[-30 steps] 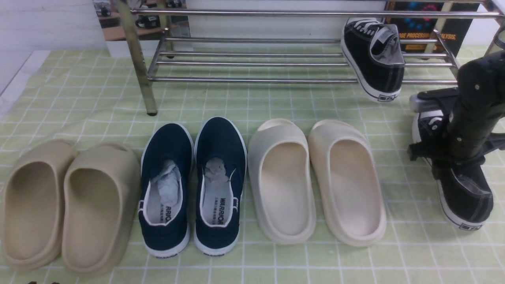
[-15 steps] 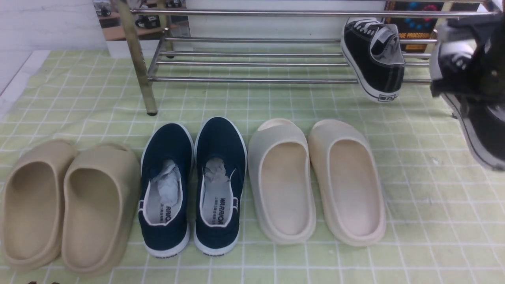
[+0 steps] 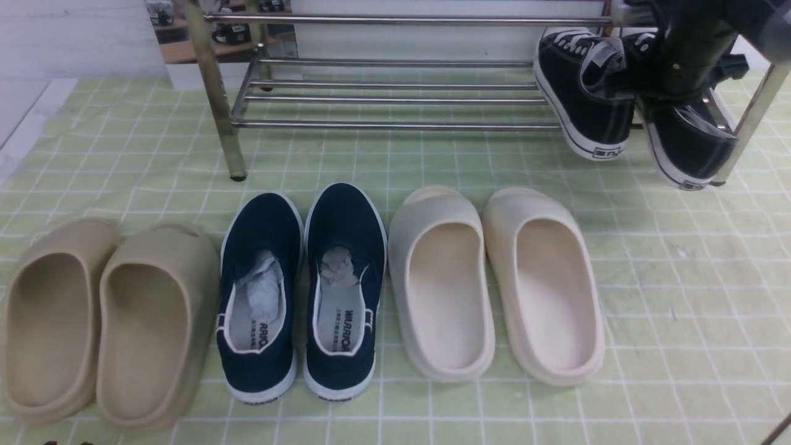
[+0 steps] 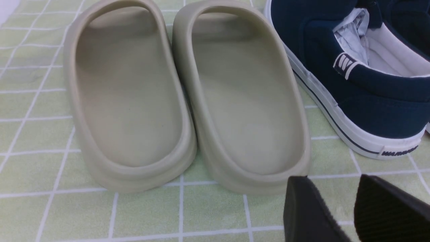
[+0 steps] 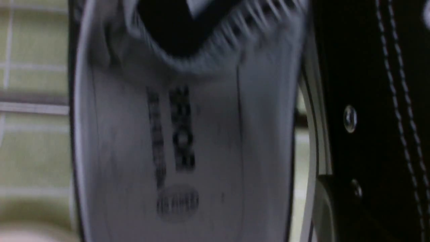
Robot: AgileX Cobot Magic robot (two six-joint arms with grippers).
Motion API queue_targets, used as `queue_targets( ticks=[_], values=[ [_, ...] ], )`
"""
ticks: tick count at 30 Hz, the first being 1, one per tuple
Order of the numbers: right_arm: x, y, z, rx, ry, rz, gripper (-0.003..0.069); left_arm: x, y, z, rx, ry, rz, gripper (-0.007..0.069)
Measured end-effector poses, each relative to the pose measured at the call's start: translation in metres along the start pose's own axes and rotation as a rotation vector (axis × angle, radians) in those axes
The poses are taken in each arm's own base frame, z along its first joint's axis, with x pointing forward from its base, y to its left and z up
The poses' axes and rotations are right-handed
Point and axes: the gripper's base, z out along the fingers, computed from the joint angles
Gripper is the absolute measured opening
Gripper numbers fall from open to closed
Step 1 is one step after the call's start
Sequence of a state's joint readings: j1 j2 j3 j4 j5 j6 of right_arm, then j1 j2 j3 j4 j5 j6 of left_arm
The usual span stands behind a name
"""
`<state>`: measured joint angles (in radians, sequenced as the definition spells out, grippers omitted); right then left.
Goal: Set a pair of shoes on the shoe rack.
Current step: Use the right arm to put a shoe into the shoe rack
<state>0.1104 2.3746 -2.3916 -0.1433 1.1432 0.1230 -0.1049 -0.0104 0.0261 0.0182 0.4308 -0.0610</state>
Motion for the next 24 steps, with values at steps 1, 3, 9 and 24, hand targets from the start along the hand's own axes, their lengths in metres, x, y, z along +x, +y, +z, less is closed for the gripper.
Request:
queue_targets(
  ticks=[1, 3, 9, 24],
  values=[
    [-0.002, 0.000, 0.002, -0.001, -0.011, 0.000, 0.0050, 0.000, 0.000, 0.000, 0.000, 0.000, 0.000, 0.0239],
    [-0.005, 0.001, 0.006, -0.001, -0.040, -0.002, 0.0050, 0.000, 0.000, 0.000, 0.000, 0.000, 0.000, 0.0239],
    [-0.009, 0.003, 0.015, -0.006, -0.087, -0.005, 0.0061, 0.000, 0.000, 0.000, 0.000, 0.000, -0.001, 0.0239],
    [-0.004, -0.002, -0.046, -0.059, -0.075, 0.005, 0.0468, 0.000, 0.000, 0.000, 0.000, 0.000, -0.001, 0.0239]
  ],
)
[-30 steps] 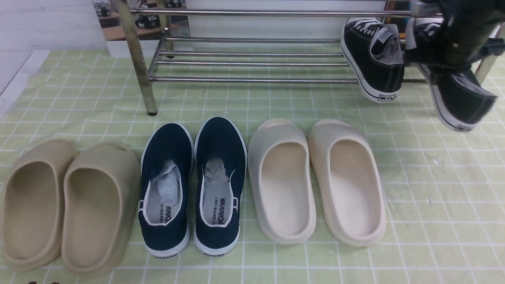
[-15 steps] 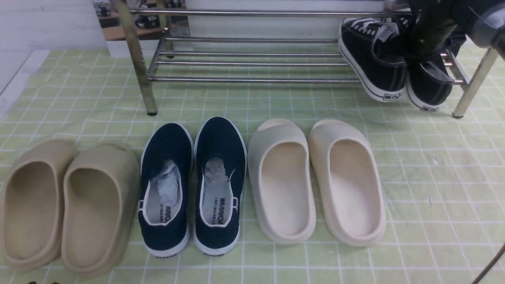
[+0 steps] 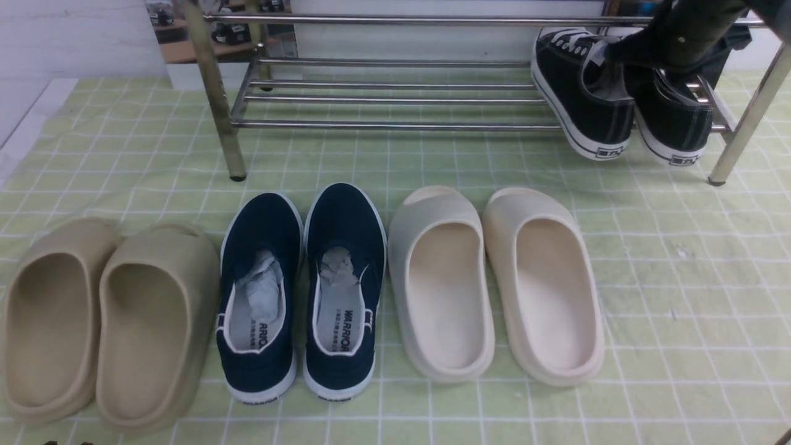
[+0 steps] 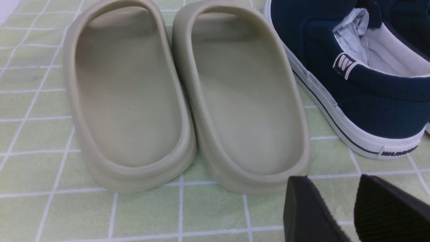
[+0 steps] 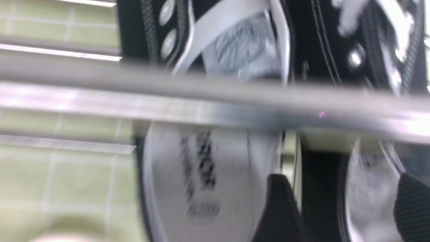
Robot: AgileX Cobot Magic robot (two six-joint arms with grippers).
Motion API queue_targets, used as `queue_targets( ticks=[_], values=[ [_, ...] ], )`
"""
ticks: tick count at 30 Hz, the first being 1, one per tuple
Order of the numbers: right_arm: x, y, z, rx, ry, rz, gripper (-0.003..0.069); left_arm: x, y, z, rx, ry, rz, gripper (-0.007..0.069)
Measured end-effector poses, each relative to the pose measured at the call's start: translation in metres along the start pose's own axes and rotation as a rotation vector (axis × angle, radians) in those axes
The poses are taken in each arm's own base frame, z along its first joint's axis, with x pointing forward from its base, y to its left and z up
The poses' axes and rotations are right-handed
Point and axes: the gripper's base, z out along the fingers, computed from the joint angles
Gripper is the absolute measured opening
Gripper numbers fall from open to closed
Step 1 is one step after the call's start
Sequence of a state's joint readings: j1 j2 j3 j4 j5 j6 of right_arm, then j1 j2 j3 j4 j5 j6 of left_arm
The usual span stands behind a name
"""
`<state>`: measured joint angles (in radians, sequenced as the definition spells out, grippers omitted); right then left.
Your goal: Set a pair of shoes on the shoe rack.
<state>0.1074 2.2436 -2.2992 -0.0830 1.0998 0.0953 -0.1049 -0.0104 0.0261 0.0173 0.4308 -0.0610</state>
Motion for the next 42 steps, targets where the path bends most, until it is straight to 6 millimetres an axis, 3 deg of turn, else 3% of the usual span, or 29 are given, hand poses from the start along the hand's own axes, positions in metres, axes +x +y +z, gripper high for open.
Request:
queue_targets(
  ticks=[5, 7, 8, 10, 13, 14, 16, 18, 19, 20, 21, 25, 26, 28, 29, 30, 32, 33, 34, 38, 42],
  values=[
    [0.011, 0.000, -0.037, -0.023, 0.030, -0.007, 0.0429, 0.000, 0.000, 0.000, 0.000, 0.000, 0.000, 0.0239],
    [0.015, -0.002, -0.077, -0.040, 0.001, -0.003, 0.0335, 0.000, 0.000, 0.000, 0.000, 0.000, 0.000, 0.0239],
    [0.015, -0.002, -0.081, -0.043, -0.004, -0.003, 0.0324, 0.000, 0.000, 0.000, 0.000, 0.000, 0.000, 0.0239],
    [0.022, -0.005, -0.137, -0.065, -0.082, -0.011, 0.0182, 0.000, 0.000, 0.000, 0.000, 0.000, 0.000, 0.0239],
    [0.040, -0.011, -0.198, -0.070, -0.198, -0.011, 0.0018, 0.000, 0.000, 0.000, 0.000, 0.000, 0.000, 0.0239],
    [0.040, -0.011, -0.198, -0.070, -0.198, -0.011, 0.0012, 0.000, 0.000, 0.000, 0.000, 0.000, 0.000, 0.0238],
    [0.071, -0.017, -0.233, -0.057, -0.285, -0.016, -0.0003, 0.000, 0.000, 0.000, 0.000, 0.000, 0.000, 0.0238],
    [0.098, -0.019, -0.242, -0.062, -0.326, -0.016, -0.0003, 0.000, 0.000, 0.000, 0.000, 0.000, 0.000, 0.0238],
    [0.104, -0.019, -0.243, -0.063, -0.335, -0.016, -0.0003, 0.000, 0.000, 0.000, 0.000, 0.000, 0.000, 0.0238],
    [0.132, -0.019, -0.243, -0.085, -0.373, -0.005, -0.0003, 0.000, 0.000, 0.000, 0.000, 0.000, 0.000, 0.0238],
    [0.135, -0.019, -0.242, -0.087, -0.379, -0.003, -0.0003, 0.000, 0.000, 0.000, 0.000, 0.000, 0.000, 0.0238],
    [0.221, -0.020, -0.221, -0.137, -0.556, 0.052, -0.0003, 0.000, 0.000, 0.000, 0.000, 0.000, 0.000, 0.0238],
    [0.224, -0.020, -0.220, -0.137, -0.566, 0.052, -0.0003, 0.000, 0.000, 0.000, 0.000, 0.000, 0.000, 0.0238],
    [0.273, -0.023, -0.201, -0.133, -0.717, 0.063, -0.0003, 0.000, 0.000, 0.000, 0.000, 0.000, 0.000, 0.0238],
    [0.276, -0.023, -0.200, -0.133, -0.729, 0.064, -0.0003, 0.000, 0.000, 0.000, 0.000, 0.000, 0.000, 0.0238],
    [0.300, -0.024, -0.187, -0.125, -0.790, 0.057, -0.0002, 0.000, 0.000, 0.000, 0.000, 0.000, 0.000, 0.0238],
    [0.323, -0.025, -0.179, -0.119, -0.897, 0.035, -0.0002, 0.000, 0.000, 0.000, 0.000, 0.000, 0.000, 0.0239],
    [0.322, -0.025, -0.181, -0.119, -0.918, 0.033, -0.0002, 0.000, 0.000, 0.000, 0.000, 0.000, 0.000, 0.0239],
    [0.338, -0.025, -0.174, -0.119, -0.997, 0.007, 0.0000, 0.000, 0.000, 0.000, 0.000, 0.000, 0.000, 0.0239],
    [0.364, -0.022, -0.163, -0.133, -1.092, -0.047, 0.0002, 0.000, 0.000, 0.000, 0.000, 0.000, 0.000, 0.0239],
    [0.373, -0.020, -0.157, -0.144, -1.075, -0.079, 0.0003, 0.000, 0.000, 0.000, 0.000, 0.000, -0.001, 0.0239]
  ],
)
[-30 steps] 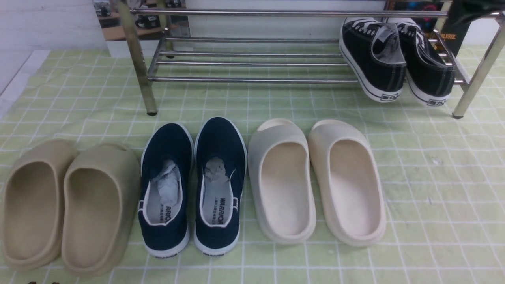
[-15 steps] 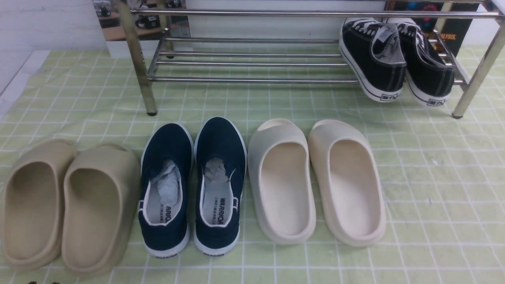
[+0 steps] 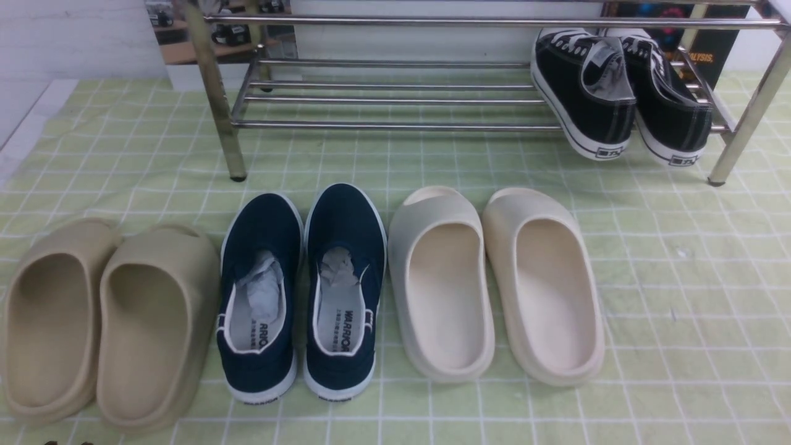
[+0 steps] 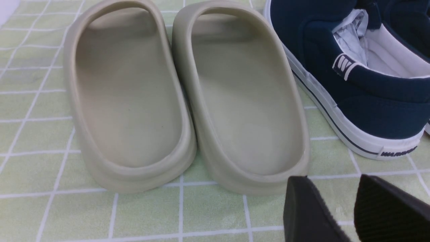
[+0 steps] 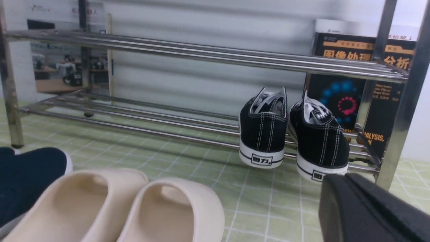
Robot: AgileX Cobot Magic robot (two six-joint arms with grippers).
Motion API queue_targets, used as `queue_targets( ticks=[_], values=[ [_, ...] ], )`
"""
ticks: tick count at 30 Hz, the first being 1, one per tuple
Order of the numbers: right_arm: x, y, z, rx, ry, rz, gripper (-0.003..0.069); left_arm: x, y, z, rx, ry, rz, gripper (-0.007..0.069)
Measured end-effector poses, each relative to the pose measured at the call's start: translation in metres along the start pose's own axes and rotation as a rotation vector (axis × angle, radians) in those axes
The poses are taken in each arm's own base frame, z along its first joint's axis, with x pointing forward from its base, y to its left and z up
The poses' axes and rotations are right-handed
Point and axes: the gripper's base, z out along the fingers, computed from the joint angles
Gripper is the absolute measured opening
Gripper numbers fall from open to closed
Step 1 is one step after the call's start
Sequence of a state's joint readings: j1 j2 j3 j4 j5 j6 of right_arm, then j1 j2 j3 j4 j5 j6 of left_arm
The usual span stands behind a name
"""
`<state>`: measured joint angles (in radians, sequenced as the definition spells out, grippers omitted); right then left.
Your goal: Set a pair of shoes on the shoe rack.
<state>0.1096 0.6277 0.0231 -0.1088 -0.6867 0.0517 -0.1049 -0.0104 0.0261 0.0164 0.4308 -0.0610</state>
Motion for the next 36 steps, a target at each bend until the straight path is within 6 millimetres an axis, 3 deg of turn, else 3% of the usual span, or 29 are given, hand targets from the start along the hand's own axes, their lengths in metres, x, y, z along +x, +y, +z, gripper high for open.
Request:
queue_targets(
  ticks=[5, 10, 19, 23, 29, 36],
  values=[
    [-0.006, -0.006, -0.001, 0.064, -0.081, 0.183, 0.0005, 0.000, 0.000, 0.000, 0.000, 0.000, 0.000, 0.0239],
    [-0.010, -0.008, -0.004, 0.082, -0.120, 0.232, 0.0007, 0.000, 0.000, 0.000, 0.000, 0.000, 0.000, 0.0239],
    [-0.039, -0.005, -0.042, 0.040, -0.398, 0.191, 0.0013, 0.000, 0.000, 0.000, 0.000, 0.000, 0.000, 0.0239],
    [-0.054, -0.005, -0.070, 0.088, -0.642, 0.134, 0.0014, 0.000, 0.000, 0.000, 0.000, 0.000, 0.000, 0.0239],
    [-0.063, -0.004, -0.078, 0.141, -0.768, 0.055, 0.0018, 0.000, 0.000, 0.000, 0.000, 0.000, 0.000, 0.0239],
    [-0.064, -0.004, -0.079, 0.143, -0.787, 0.047, 0.0024, 0.000, 0.000, 0.000, 0.000, -0.001, 0.000, 0.0239]
  ],
)
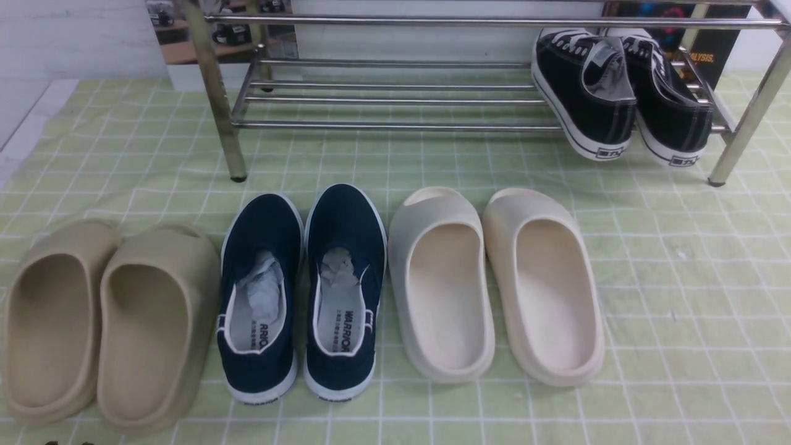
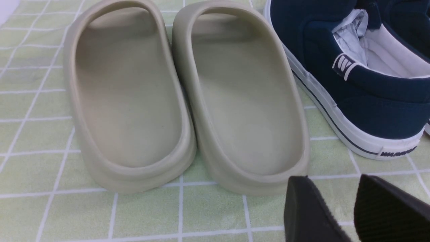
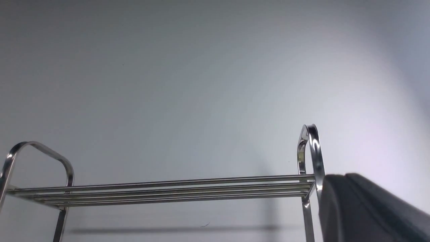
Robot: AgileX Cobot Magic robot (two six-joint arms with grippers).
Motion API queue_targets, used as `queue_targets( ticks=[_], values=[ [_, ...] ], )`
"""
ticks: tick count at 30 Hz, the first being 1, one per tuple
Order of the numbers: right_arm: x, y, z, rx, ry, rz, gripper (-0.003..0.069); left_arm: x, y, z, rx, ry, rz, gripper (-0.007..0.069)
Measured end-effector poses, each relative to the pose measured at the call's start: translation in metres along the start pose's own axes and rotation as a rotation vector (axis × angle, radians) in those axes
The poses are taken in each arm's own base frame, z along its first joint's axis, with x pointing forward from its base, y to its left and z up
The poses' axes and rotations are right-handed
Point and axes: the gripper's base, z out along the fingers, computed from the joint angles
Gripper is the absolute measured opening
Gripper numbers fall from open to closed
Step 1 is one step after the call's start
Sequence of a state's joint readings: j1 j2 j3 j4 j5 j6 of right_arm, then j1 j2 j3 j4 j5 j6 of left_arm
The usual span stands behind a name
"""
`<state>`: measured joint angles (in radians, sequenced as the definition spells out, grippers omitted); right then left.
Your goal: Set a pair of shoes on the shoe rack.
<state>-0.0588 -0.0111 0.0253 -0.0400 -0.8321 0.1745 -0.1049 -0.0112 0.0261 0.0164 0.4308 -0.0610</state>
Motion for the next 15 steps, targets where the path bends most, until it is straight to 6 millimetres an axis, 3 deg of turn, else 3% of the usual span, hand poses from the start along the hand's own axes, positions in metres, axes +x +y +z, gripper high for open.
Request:
queue_targets(
  ticks=[9, 15],
  values=[
    [-0.005, 0.002, 0.000, -0.026, -0.059, 0.001, 0.0037, 0.000, 0.000, 0.000, 0.000, 0.000, 0.000, 0.0239],
    [0.052, -0.008, -0.017, 0.117, 0.608, 0.072, 0.0049, 0.000, 0.000, 0.000, 0.000, 0.000, 0.000, 0.0239]
  ],
)
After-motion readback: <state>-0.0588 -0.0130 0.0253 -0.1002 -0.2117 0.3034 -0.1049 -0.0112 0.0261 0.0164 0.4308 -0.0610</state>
